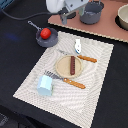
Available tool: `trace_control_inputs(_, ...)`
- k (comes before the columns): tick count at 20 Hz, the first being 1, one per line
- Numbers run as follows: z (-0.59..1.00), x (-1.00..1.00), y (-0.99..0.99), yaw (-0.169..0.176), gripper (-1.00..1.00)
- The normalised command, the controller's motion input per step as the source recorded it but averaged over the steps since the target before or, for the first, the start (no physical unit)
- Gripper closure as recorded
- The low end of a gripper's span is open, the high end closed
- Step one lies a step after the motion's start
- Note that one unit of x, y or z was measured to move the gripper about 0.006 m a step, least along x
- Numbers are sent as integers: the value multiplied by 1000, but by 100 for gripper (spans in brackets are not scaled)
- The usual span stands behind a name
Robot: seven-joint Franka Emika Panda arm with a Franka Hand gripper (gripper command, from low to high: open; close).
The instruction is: Interact with the objects in diverse but meaningful ways.
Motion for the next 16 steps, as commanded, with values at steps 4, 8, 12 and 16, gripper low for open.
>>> trace_control_inputs(4, 153, 207, 803, 70, -100)
trace_control_inputs(8, 106, -23, 797, 26, -100)
trace_control_inputs(12, 73, -124, 738, -22, -100)
trace_control_inputs(16, 3, -174, 664, -57, -100)
